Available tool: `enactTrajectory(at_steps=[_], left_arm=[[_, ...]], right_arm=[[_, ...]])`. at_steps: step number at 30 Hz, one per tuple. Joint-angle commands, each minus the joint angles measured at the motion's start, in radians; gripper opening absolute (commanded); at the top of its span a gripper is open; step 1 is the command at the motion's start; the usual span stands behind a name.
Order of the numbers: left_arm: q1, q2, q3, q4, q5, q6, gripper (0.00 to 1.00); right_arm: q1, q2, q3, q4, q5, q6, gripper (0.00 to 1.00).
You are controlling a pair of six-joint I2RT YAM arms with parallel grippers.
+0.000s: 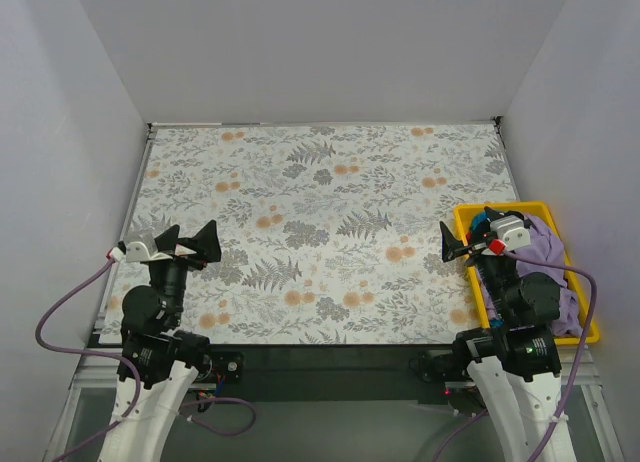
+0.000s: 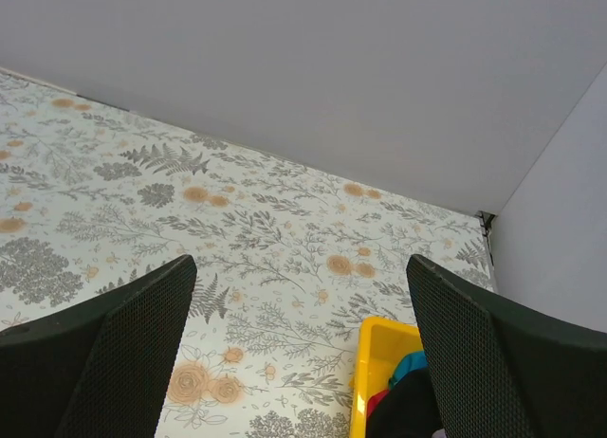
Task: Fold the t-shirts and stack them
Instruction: Grab the tshirt from the pile
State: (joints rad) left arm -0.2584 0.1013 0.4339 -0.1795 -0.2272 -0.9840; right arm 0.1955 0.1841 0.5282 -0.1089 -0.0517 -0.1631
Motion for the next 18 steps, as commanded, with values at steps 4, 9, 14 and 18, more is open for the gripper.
enactTrajectory(at_steps=[4,9,14,18], left_arm=[[0.001,0.04,0.009,-0.006,-0.001,0.002,0.97],[0.002,0.067,0.023,-0.011,0.008,-0.025,0.97],[-0.004,0.074,0.042,-0.055,-0.044,-0.035,0.97],[-0.033,0.029,0.034,-0.055,-0.031,-0.033,0.97]], right_arm=[[-0.005,-0.003,0.012,0.037,0.047,-0.007,0.99],[-0.004,0.011,0.012,0.038,0.101,-0.006,0.98],[-0.005,0.084,0.05,0.002,0.131,-0.001,0.98],[-0.005,0.205,0.122,-0.096,0.27,0.066,0.98]])
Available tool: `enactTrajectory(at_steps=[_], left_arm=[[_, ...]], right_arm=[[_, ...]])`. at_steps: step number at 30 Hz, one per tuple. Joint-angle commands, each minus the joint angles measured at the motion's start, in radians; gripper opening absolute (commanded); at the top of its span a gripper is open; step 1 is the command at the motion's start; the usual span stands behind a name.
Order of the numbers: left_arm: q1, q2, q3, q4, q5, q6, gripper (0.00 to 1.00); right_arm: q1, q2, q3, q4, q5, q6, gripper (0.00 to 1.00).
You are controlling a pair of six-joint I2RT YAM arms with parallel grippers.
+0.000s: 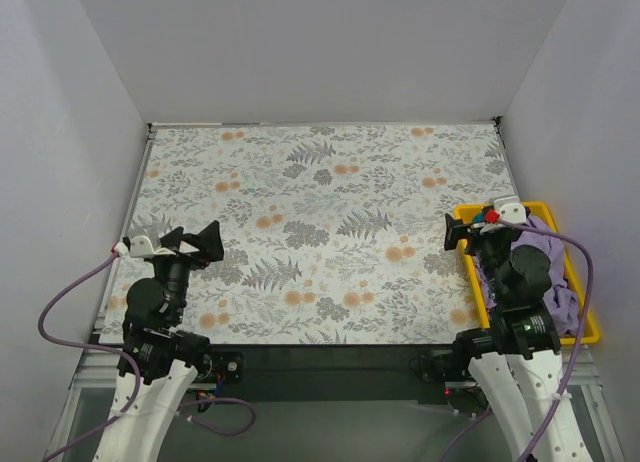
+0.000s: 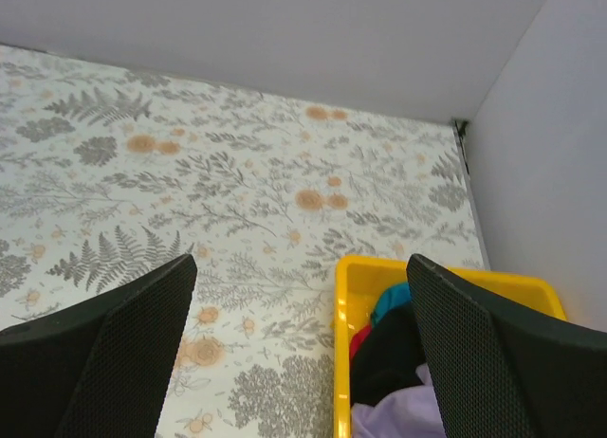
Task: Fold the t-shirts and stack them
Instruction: Grab the tshirt from the pile
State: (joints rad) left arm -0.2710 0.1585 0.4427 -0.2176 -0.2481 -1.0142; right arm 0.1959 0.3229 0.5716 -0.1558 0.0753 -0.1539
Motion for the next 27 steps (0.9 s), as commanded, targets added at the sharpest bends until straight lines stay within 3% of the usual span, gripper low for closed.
enactTrajectory(at_steps=[1,8,11,15,18,23,25,27], left_arm=[[-0.028,-0.037,0.024,-0.02,-0.008,0.005,0.97],[-0.054,-0.145,0.01,-0.029,-0.086,0.032,0.96],[-0.069,-0.157,0.004,-0.023,-0.063,0.037,0.95],[-0.086,-0.192,-0.009,-0.014,-0.056,0.052,0.93],[-0.089,-0.203,-0.012,-0.009,-0.059,0.057,0.93],[-0.088,-0.206,-0.016,-0.006,-0.059,0.06,0.93],[-0.089,-0.205,-0.018,-0.006,-0.059,0.063,0.93],[-0.089,-0.2,-0.016,-0.005,-0.057,0.062,0.93]], right_arm=[[-0.004,0.093,0.114,-0.072,0.202,0.127,0.98],[-0.006,0.381,0.233,-0.254,0.663,0.258,0.98],[-0.03,0.482,0.252,-0.28,0.733,0.27,0.98],[-0.168,0.58,0.263,-0.281,0.693,0.289,0.98],[-0.287,0.633,0.274,-0.281,0.552,0.297,0.98],[-0.365,0.685,0.251,-0.249,0.411,0.315,0.97],[-0.381,0.691,0.238,-0.24,0.403,0.33,0.87],[-0.388,0.69,0.237,-0.234,0.389,0.333,0.66]])
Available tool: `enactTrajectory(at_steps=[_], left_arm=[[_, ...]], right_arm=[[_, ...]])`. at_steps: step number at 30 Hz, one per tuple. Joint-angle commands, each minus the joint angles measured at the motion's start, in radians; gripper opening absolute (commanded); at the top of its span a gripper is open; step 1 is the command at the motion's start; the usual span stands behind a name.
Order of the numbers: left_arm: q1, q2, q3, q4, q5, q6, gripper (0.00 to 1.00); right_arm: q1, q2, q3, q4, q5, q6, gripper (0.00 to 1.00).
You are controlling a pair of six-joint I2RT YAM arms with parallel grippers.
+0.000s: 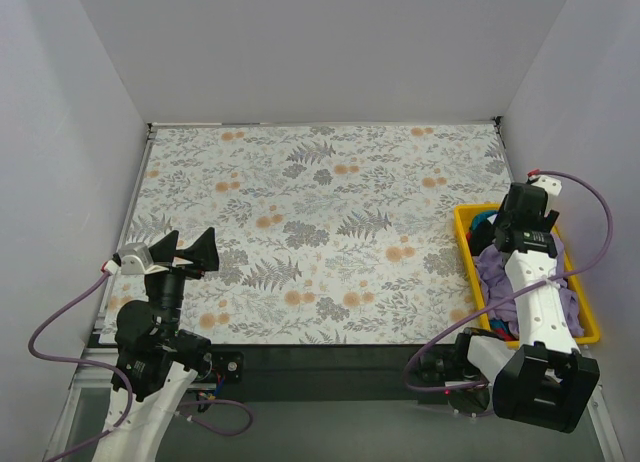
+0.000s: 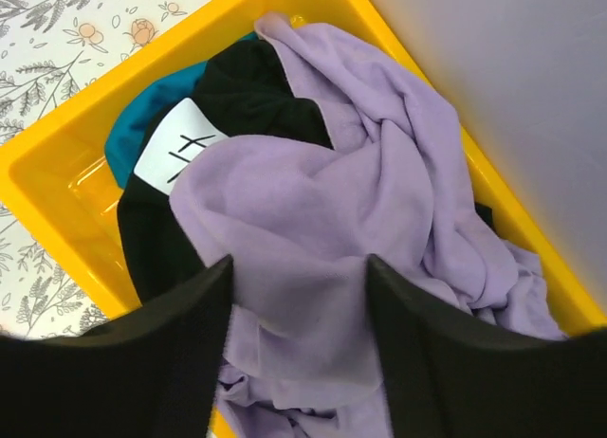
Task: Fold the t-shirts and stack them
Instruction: Grab the tshirt from the pile, then move the tshirt to the center of the board
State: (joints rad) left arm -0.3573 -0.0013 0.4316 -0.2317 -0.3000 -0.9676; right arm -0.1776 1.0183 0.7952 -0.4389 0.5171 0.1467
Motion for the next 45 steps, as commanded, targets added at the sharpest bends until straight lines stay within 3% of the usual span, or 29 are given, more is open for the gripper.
enactTrajectory(at_steps=[1,2,5,10,14,22,31,35,39,45], left_arm=[[-0.003,-0.039,-0.007,0.009,-0.005,0.015,0.93],[-0.003,-0.037,-0.007,0.009,-0.005,0.015,0.93],[-0.003,-0.034,-0.004,0.009,-0.01,0.017,0.91],[-0.003,-0.011,-0.002,0.009,-0.01,0.015,0.91],[-0.005,-0.005,0.002,0.009,-0.014,0.013,0.9],[-0.003,0.064,0.007,0.011,-0.005,0.012,0.9],[-0.003,0.096,0.012,0.011,0.002,0.017,0.9],[-0.005,0.113,0.013,0.011,0.005,0.017,0.9],[-0.005,0.124,0.013,0.008,0.01,0.017,0.9],[-0.005,0.132,0.018,0.006,0.016,0.013,0.9]], right_arm=[[-0.014,-0.009,0.013,0.049,-0.052,0.028,0.58],[-0.014,-0.017,0.018,0.049,-0.063,0.007,0.38],[-0.013,-0.059,0.056,0.025,-0.098,-0.015,0.02],[0.016,-0.084,0.195,-0.043,-0.218,-0.018,0.01],[0.075,-0.022,0.398,-0.087,-0.356,-0.056,0.01],[0.473,0.202,0.78,-0.155,-0.33,-0.093,0.01],[0.779,0.439,0.978,0.003,-0.408,-0.064,0.01],[0.938,0.606,1.162,0.028,-0.427,-0.081,0.01],[1.003,0.723,1.298,0.034,-0.462,-0.087,0.01],[1.043,0.724,1.23,0.258,-0.611,-0.041,0.01]])
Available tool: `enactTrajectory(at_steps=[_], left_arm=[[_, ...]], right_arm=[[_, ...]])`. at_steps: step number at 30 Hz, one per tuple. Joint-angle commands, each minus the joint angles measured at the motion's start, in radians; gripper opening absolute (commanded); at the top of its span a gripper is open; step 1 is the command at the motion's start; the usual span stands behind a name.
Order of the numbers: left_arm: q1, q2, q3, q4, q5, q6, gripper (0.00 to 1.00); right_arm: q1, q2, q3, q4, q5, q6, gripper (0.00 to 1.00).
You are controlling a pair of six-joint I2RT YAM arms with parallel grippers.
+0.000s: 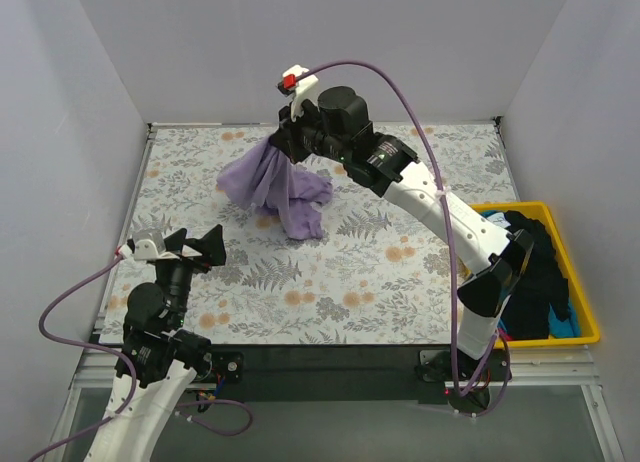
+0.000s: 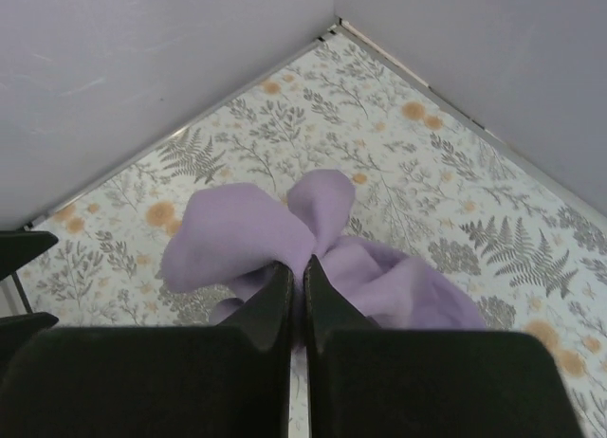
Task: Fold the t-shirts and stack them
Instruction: Move the tshirt to the center of the board, then flatten the tshirt out
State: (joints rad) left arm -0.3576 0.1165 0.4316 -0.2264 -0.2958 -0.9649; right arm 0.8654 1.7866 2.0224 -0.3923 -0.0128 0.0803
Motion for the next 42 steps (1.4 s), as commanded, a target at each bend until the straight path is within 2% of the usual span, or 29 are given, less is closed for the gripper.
enactTrajectory(at_steps=[1,3,4,7,9,13,15,16,17,20,23,25,29,34,42], left_arm=[[-0.004,0.015,0.018,-0.001,0.014,0.011,0.9],[-0.003,0.018,0.018,-0.001,0.02,0.011,0.9],[-0.003,0.021,0.019,-0.001,0.02,0.008,0.9],[-0.004,0.043,0.022,0.002,0.027,-0.001,0.9],[-0.004,0.08,0.032,0.004,0.046,-0.012,0.9],[-0.003,0.179,0.053,0.007,0.134,-0.038,0.9],[-0.003,0.231,0.065,0.001,0.158,-0.075,0.9],[-0.003,0.285,0.074,0.001,0.19,-0.089,0.9],[-0.003,0.31,0.079,0.001,0.207,-0.104,0.9],[-0.003,0.424,0.097,0.001,0.254,-0.161,0.91],[-0.004,0.564,0.13,-0.001,0.283,-0.208,0.91],[-0.004,0.633,0.15,0.002,0.294,-0.251,0.91],[-0.003,0.877,0.22,0.013,0.395,-0.3,0.91],[-0.006,1.064,0.266,0.038,0.44,-0.35,0.85],[-0.007,1.239,0.3,0.099,0.486,-0.393,0.83]], right_arm=[[0.0,-0.058,-0.032,0.231,-0.063,0.015,0.01],[0.0,-0.13,-0.098,0.297,0.025,-0.014,0.01],[-0.002,-0.191,-0.185,0.323,0.119,-0.026,0.01],[-0.034,-0.282,-0.332,0.375,0.261,-0.037,0.01],[-0.095,-0.358,-0.491,0.382,0.376,0.004,0.01],[-0.242,-0.478,-0.801,0.382,0.458,0.128,0.02],[-0.342,-0.533,-0.967,0.383,0.471,0.183,0.21],[-0.374,-0.556,-1.014,0.383,0.458,0.19,0.41],[-0.425,-0.565,-1.062,0.383,0.45,0.19,0.52],[-0.454,-0.59,-1.143,0.345,0.438,0.121,0.71],[-0.447,-0.613,-1.15,0.314,0.273,0.004,0.79],[-0.427,-0.624,-1.145,0.296,0.152,-0.055,0.8],[-0.344,-0.625,-1.195,0.291,0.042,-0.064,0.79],[-0.263,-0.508,-1.205,0.319,-0.05,-0.044,0.74],[-0.149,-0.252,-1.072,0.323,0.065,0.001,0.73]])
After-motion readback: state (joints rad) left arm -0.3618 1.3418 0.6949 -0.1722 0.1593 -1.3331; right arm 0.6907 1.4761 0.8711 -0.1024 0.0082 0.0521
